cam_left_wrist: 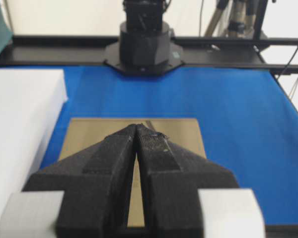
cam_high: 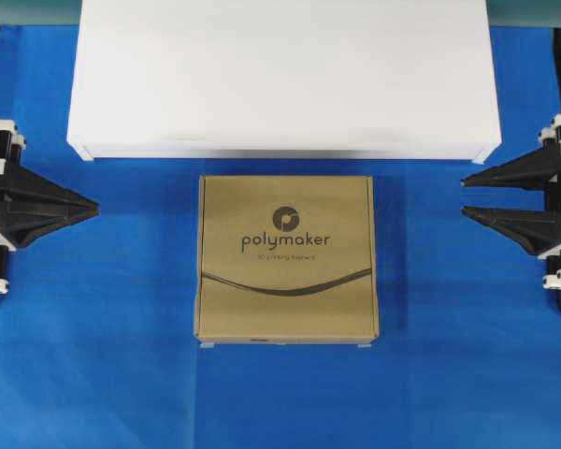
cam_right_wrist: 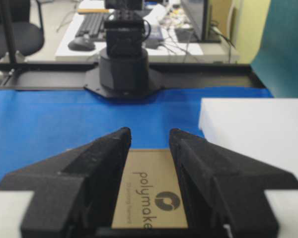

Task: Place the cardboard box on the stand after clamping it between your arms.
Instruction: 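Move both grippers inward toward the sides of the polymaker box, then press both grippers against the box's left and right sides to clamp it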

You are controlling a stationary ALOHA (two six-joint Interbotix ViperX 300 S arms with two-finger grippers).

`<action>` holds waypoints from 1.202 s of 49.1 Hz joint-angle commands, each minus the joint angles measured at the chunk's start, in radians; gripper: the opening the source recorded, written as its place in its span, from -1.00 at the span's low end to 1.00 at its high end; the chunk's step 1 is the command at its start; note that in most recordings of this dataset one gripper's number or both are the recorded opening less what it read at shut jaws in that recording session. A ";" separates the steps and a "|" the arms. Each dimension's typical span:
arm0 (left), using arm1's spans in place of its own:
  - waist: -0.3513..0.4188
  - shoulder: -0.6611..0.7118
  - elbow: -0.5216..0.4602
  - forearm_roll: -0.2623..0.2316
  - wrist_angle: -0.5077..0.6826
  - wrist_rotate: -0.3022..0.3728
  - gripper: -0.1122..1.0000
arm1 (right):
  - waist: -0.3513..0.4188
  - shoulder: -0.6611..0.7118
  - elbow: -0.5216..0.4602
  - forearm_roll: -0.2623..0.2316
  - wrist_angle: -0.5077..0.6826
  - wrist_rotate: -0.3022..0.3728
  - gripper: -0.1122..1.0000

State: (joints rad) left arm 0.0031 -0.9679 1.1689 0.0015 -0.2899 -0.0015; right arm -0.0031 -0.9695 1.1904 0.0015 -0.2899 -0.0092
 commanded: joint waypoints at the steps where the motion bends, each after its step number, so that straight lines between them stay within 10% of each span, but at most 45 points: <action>1: 0.003 0.048 -0.041 0.040 0.055 -0.017 -0.71 | -0.002 0.017 -0.031 0.003 -0.002 0.018 -0.54; 22: 0.002 0.241 -0.169 0.041 0.436 -0.012 -0.80 | -0.018 0.120 -0.178 0.043 0.712 0.034 -0.80; 41: -0.005 0.472 -0.262 0.044 0.637 -0.009 -0.80 | -0.018 0.390 -0.199 0.028 0.899 0.025 -0.69; 48: -0.005 0.546 -0.272 0.044 0.644 -0.011 -0.72 | -0.018 0.466 -0.213 0.028 0.884 0.014 -0.36; 59: 0.002 0.635 -0.275 0.046 0.566 -0.028 0.39 | -0.018 0.568 -0.215 0.028 0.830 0.011 0.76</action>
State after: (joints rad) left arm 0.0031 -0.3574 0.9127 0.0445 0.3037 -0.0276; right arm -0.0199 -0.4234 0.9986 0.0322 0.5630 0.0061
